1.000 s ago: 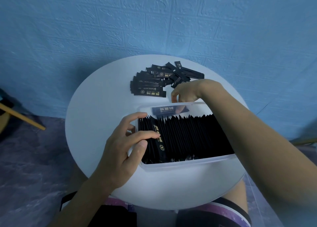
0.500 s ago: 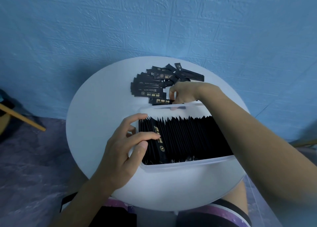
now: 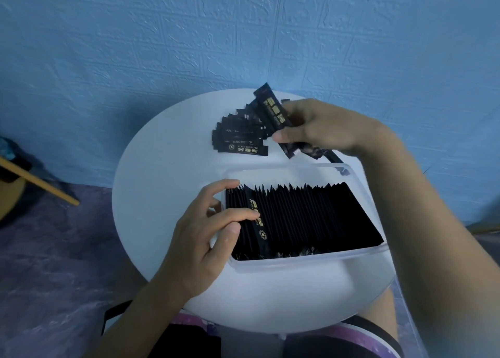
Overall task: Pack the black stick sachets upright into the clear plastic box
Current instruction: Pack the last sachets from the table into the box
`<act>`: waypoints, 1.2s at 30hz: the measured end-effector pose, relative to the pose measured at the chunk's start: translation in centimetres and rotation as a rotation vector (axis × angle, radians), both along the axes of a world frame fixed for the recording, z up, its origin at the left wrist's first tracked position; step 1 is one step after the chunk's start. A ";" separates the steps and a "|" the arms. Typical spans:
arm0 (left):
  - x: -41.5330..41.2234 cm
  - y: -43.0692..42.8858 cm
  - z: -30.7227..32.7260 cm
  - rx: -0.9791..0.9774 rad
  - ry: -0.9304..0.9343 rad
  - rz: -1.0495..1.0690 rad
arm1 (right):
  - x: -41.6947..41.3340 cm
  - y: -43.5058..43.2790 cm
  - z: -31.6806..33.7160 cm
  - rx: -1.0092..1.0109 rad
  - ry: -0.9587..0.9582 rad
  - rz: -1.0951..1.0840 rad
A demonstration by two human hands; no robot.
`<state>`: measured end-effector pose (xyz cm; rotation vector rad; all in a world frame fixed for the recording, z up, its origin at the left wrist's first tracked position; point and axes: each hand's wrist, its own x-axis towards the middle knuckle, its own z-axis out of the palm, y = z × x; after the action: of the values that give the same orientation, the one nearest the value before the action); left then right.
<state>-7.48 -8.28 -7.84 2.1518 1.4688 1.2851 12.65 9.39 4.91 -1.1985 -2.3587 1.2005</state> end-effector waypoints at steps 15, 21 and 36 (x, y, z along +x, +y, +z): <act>-0.1 0.0 -0.2 0.027 0.003 0.005 | 0.0 -12.1 -3.6 -0.063 -0.242 -0.145; -0.1 0.0 -0.3 0.056 -0.012 0.016 | -0.5 -11.4 -4.5 -0.111 -0.158 -0.190; -0.1 0.1 -0.3 0.048 -0.018 0.002 | -0.4 -10.8 -4.5 -0.173 -0.077 -0.183</act>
<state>-7.61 -8.16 -8.14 2.1635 1.4476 1.3505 12.25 -1.41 0.42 -1.5054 -2.1762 1.3387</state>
